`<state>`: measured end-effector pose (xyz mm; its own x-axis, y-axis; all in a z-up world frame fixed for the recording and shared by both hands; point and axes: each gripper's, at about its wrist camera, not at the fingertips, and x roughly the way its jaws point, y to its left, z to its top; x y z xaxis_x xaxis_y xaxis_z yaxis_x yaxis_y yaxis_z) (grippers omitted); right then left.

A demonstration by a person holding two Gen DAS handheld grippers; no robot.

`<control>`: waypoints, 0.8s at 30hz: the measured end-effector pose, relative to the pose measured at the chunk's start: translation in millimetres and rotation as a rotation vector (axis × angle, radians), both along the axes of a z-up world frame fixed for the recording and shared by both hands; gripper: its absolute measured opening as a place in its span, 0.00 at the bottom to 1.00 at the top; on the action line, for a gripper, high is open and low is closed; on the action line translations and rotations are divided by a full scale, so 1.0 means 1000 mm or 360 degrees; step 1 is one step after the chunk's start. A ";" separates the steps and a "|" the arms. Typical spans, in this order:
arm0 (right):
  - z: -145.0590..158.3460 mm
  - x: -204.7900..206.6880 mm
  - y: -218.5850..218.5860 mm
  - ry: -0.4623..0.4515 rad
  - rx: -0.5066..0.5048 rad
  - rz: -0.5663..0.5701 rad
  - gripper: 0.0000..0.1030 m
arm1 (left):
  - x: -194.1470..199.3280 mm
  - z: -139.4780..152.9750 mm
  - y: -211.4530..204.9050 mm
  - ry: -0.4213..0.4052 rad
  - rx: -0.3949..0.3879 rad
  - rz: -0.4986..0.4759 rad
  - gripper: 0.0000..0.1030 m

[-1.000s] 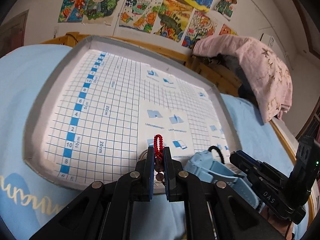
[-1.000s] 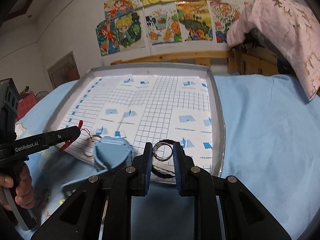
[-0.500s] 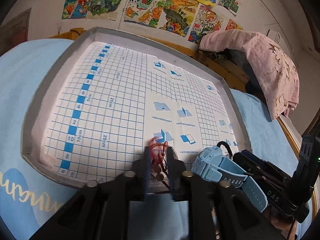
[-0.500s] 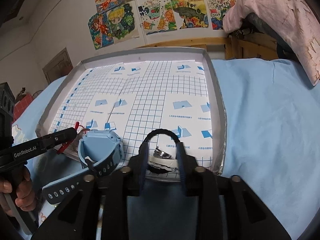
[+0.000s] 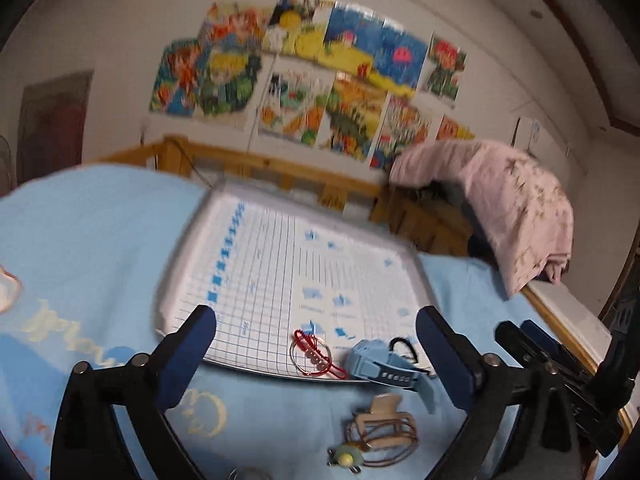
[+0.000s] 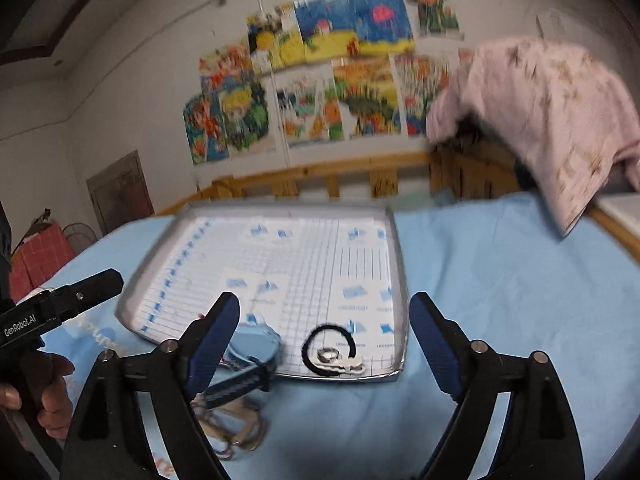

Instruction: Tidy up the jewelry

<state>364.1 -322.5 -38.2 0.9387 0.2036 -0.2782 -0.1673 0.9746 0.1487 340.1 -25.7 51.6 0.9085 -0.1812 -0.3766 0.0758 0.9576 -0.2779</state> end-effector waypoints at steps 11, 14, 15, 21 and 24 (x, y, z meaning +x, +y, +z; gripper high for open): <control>0.024 -0.129 0.016 -0.0354 -0.0042 0.0013 0.98 | -0.119 0.025 0.018 -0.0261 0.0082 0.0135 1.00; 0.024 -0.158 0.021 -0.0397 -0.0053 0.0025 0.98 | -0.151 0.025 0.023 -0.0295 0.0105 0.0147 1.00; 0.024 -0.171 0.022 -0.0414 -0.0051 0.0025 0.98 | -0.159 0.024 0.023 -0.0303 0.0111 0.0149 1.00; 0.014 -0.219 0.029 -0.0439 -0.0049 0.0036 0.98 | -0.213 0.014 0.027 -0.0353 0.0142 0.0178 1.00; 0.004 -0.239 0.029 -0.0417 -0.0049 0.0035 0.99 | -0.237 0.008 0.028 -0.0360 0.0170 0.0180 1.00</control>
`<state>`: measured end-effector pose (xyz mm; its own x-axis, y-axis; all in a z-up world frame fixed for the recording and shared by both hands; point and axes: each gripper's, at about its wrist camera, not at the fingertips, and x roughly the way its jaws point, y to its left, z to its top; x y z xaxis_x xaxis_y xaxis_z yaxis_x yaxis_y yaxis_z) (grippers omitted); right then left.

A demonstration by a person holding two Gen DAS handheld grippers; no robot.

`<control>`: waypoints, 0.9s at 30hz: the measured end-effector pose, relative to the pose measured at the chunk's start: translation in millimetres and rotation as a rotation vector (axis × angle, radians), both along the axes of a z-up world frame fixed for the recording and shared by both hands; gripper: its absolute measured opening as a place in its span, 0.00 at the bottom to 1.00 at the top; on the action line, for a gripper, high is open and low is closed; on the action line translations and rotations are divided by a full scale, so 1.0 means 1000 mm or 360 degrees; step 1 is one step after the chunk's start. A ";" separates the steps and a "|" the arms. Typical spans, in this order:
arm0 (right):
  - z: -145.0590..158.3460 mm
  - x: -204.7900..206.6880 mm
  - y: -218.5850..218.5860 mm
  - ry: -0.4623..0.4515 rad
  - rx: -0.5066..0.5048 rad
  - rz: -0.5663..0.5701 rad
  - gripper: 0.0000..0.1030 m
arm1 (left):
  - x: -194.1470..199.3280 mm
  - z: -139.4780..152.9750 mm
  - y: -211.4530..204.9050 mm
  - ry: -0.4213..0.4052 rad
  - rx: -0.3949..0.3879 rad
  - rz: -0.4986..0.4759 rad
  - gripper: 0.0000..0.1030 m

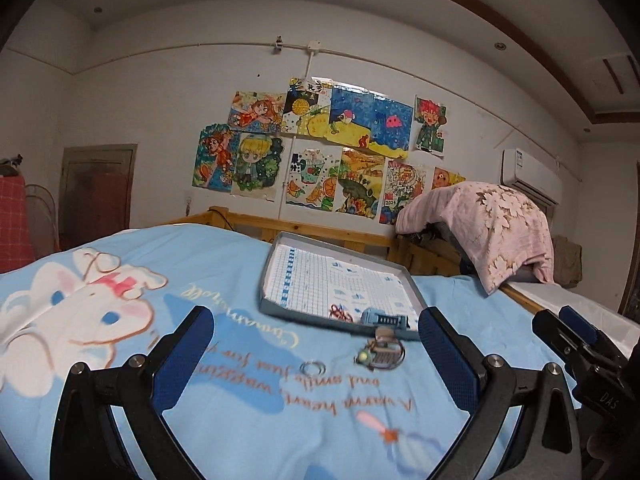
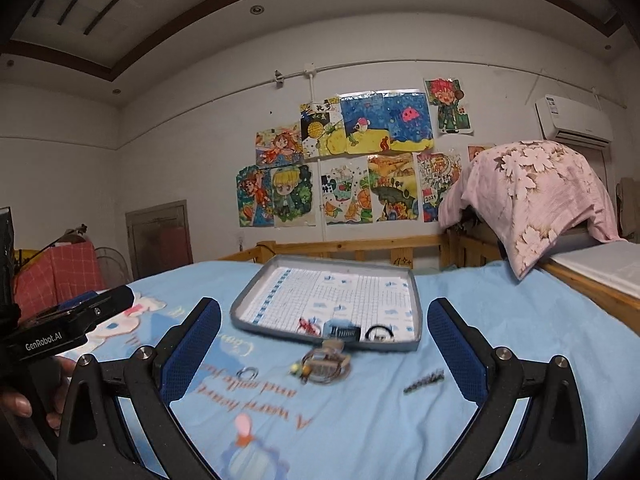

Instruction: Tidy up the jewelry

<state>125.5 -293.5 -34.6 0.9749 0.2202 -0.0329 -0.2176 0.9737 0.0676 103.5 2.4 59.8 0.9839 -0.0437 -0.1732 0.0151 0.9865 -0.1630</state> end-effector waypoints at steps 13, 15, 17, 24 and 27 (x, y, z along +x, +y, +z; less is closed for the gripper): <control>-0.031 -0.063 -0.004 0.0131 -0.0023 -0.0052 0.98 | -0.071 -0.034 0.007 0.0028 -0.0010 0.0049 1.00; -0.037 -0.075 -0.003 0.0145 -0.0028 -0.0068 0.98 | -0.081 -0.039 0.008 0.0042 0.0014 0.0071 1.00; -0.040 -0.083 -0.003 0.0162 -0.0041 -0.0088 0.98 | -0.086 -0.043 0.008 0.0059 0.0032 0.0077 1.00; -0.043 -0.086 -0.008 0.0195 -0.0024 -0.0097 0.98 | -0.090 -0.045 0.006 0.0090 0.0092 0.0085 1.00; -0.045 -0.085 -0.009 0.0202 -0.0015 -0.0104 0.98 | -0.088 -0.046 0.006 0.0100 0.0095 0.0099 1.00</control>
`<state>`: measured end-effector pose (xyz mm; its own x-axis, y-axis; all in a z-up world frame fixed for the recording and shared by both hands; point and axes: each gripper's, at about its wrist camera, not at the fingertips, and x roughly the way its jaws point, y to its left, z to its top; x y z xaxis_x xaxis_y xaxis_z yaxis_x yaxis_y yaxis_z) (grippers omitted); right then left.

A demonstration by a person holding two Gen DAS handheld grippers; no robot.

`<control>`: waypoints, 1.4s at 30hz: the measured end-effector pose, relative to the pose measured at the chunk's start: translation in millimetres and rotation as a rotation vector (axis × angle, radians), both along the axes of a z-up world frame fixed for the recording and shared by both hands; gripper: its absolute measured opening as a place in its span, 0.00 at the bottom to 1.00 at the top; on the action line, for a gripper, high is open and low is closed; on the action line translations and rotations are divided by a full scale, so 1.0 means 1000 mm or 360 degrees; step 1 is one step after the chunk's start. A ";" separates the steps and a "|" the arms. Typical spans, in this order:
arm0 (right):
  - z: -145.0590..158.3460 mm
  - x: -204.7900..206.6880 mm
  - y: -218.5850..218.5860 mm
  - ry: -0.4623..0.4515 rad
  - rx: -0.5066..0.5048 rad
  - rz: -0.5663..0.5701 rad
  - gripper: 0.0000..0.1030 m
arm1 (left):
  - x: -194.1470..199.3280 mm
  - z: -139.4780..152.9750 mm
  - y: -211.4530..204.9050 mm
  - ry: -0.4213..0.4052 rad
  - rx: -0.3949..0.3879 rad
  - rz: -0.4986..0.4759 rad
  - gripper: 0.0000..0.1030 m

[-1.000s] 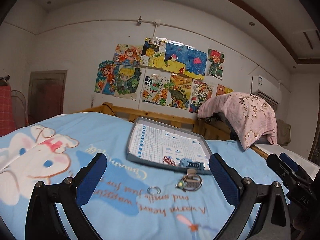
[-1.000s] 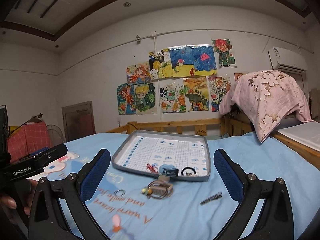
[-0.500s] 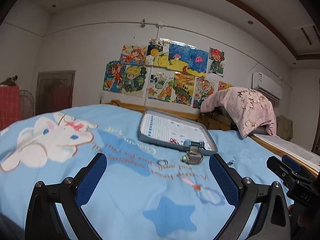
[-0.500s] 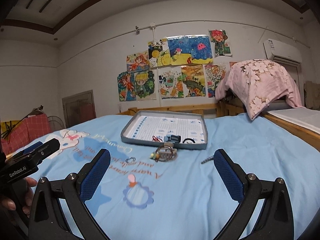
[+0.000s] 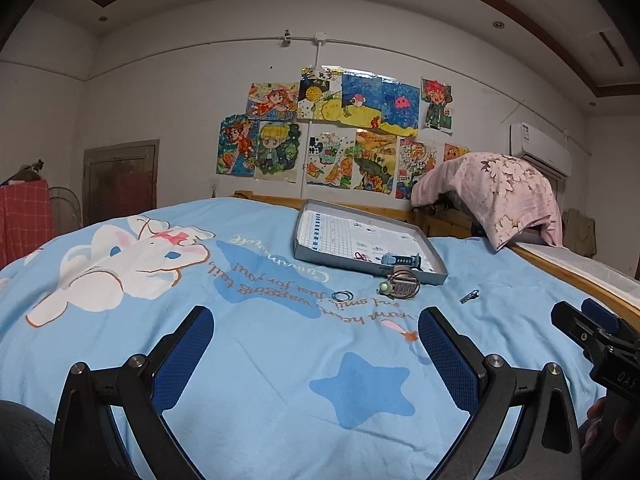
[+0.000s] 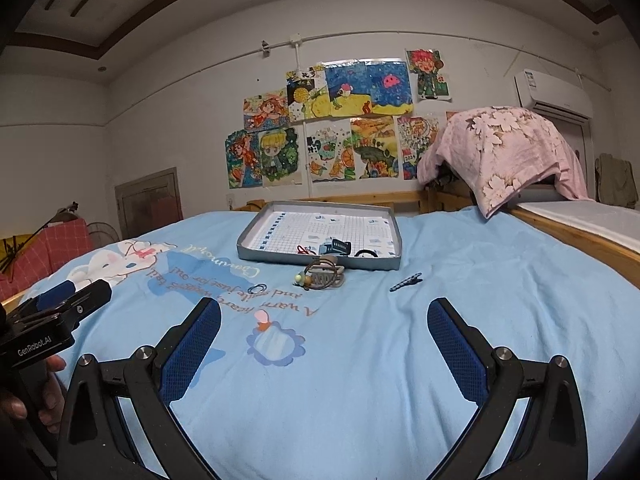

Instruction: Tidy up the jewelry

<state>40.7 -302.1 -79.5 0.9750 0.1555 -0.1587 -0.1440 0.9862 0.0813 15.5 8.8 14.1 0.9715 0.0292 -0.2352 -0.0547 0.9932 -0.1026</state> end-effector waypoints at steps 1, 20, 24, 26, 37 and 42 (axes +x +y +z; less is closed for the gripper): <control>0.000 0.000 0.002 0.0001 -0.0002 -0.0002 0.98 | 0.001 0.000 0.001 0.0007 -0.0004 -0.0002 1.00; 0.040 0.050 -0.009 -0.0139 -0.0023 -0.0001 0.98 | 0.094 0.036 0.020 0.0120 -0.0110 0.0040 1.00; 0.056 0.081 -0.016 -0.0161 -0.0025 -0.0008 0.98 | 0.125 0.032 0.019 0.0156 -0.0104 0.0041 1.00; 0.061 0.094 -0.017 -0.0178 -0.0027 -0.0015 0.98 | 0.138 0.029 0.017 0.0158 -0.0090 0.0050 1.00; 0.062 0.192 0.000 -0.0194 0.0038 0.0050 0.98 | 0.208 0.031 0.009 0.0081 -0.0066 0.0087 1.00; 0.036 0.233 0.009 -0.0017 0.0013 0.0126 0.98 | 0.232 0.010 0.008 0.0180 -0.0056 0.0051 1.00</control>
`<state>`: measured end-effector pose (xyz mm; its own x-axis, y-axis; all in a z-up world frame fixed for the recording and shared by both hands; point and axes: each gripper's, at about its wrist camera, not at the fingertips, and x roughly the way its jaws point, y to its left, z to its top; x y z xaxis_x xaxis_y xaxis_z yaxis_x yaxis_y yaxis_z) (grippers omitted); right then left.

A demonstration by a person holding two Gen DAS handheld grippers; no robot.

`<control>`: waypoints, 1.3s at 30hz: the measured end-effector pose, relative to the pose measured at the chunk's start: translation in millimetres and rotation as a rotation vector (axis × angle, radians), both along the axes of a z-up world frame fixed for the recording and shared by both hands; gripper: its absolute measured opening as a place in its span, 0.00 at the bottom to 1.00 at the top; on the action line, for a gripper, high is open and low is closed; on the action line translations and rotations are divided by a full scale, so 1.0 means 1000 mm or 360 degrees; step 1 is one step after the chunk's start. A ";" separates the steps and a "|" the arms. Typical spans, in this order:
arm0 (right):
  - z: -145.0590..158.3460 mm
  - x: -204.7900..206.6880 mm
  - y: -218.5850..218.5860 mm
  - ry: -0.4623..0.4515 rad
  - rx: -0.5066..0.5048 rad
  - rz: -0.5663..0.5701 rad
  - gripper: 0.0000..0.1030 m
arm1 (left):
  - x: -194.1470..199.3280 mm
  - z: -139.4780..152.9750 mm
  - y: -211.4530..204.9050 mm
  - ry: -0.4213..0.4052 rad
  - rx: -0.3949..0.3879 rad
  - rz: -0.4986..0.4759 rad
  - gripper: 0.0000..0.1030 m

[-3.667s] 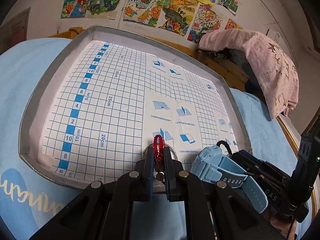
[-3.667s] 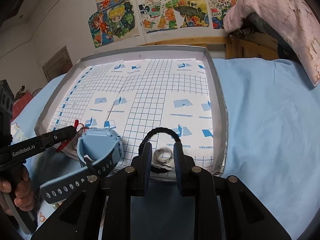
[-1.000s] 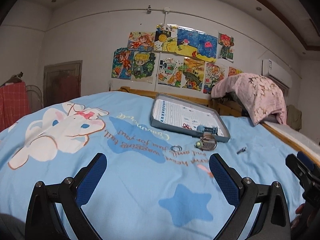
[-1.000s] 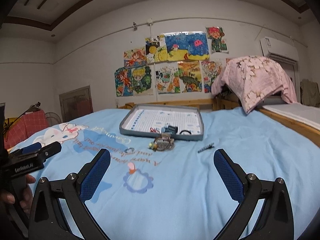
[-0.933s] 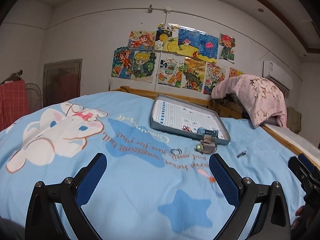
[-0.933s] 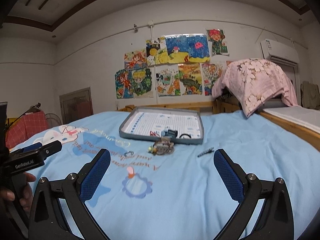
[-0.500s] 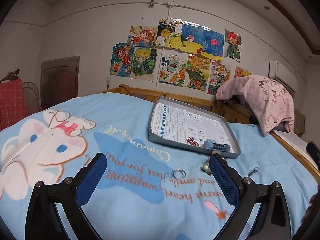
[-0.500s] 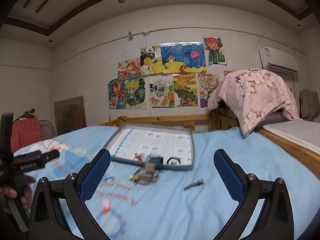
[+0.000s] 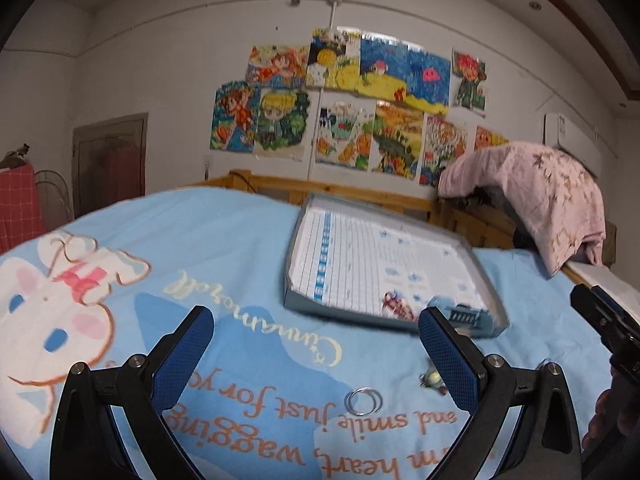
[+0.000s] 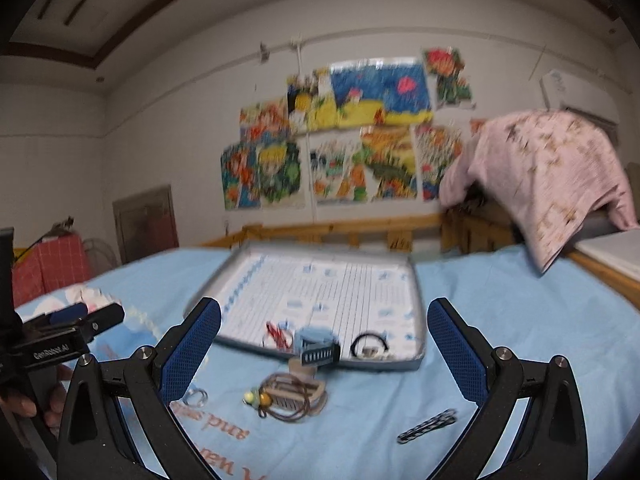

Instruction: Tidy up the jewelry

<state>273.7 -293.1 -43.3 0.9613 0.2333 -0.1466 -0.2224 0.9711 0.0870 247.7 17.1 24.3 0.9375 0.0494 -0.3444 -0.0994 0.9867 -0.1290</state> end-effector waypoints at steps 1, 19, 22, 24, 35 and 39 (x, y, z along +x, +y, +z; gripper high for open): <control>-0.007 0.006 0.000 0.0035 0.0001 0.0015 0.98 | 0.003 -0.005 0.000 0.0022 0.0001 0.0006 1.00; -0.078 0.045 0.007 0.0387 -0.0018 0.0102 0.66 | 0.040 -0.067 -0.013 0.0409 0.0051 -0.0102 1.00; -0.083 0.050 0.010 0.0430 -0.0021 0.0137 0.58 | 0.042 -0.069 -0.015 0.0420 0.0049 -0.0139 0.96; -0.087 0.052 0.012 0.0457 -0.0027 0.0159 0.51 | 0.044 -0.071 -0.018 0.0439 0.0055 -0.0171 0.89; -0.098 0.061 0.023 0.0579 -0.0063 0.0226 0.37 | 0.055 -0.081 -0.032 0.0545 0.0074 -0.0328 0.64; -0.101 0.064 0.026 0.0621 -0.0071 0.0237 0.31 | 0.058 -0.083 -0.032 0.0564 0.0065 -0.0332 0.61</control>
